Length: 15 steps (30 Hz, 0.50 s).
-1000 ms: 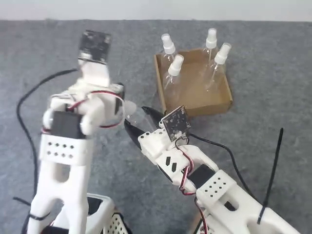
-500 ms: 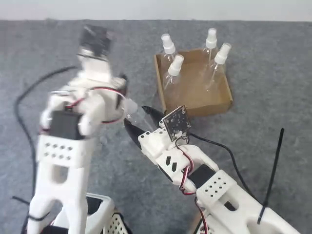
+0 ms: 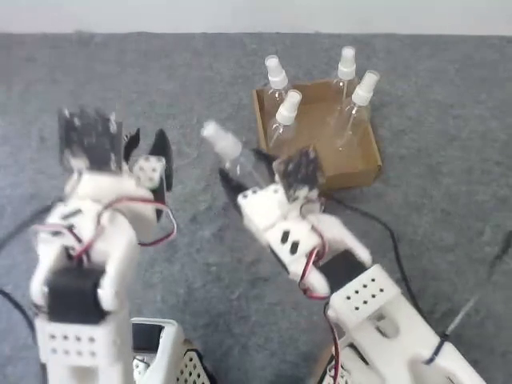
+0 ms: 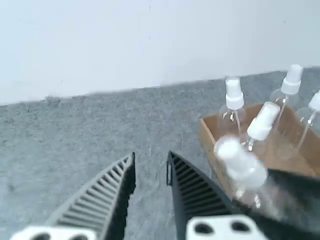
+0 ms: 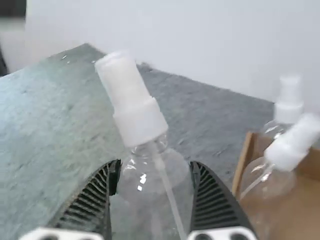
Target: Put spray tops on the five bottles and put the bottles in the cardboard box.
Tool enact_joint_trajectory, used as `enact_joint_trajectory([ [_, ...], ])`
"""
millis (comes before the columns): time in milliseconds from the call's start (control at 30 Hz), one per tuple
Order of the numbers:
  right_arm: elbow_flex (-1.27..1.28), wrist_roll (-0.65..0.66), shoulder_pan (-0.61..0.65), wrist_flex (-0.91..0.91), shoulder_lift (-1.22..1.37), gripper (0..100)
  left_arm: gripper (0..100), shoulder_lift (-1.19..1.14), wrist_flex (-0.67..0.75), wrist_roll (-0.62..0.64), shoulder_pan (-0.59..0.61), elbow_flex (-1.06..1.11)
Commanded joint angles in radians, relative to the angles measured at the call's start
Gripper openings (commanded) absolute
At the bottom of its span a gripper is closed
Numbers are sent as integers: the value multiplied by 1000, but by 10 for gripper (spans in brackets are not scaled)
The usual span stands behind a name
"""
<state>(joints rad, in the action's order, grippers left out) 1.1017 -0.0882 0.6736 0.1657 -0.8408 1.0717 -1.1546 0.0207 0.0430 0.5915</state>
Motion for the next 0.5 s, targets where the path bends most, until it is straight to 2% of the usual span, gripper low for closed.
enact_joint_trajectory([
  [0, -252, 25, -64, 124, -35, 6, 95, 232, 169, 5, -20, 308],
  [167, -453, 20, -91, 260, 48, 6, 111, 423, 250, 0, -140, 535],
  [267, -548, 18, -84, 303, 165, 6, 205, 502, 245, -2, -227, 616],
  [333, -598, 18, -74, 312, 225, 6, 251, 522, 250, -2, -249, 664],
  [467, -697, 17, -21, 421, 286, 6, 253, 500, 307, -3, -250, 711],
])
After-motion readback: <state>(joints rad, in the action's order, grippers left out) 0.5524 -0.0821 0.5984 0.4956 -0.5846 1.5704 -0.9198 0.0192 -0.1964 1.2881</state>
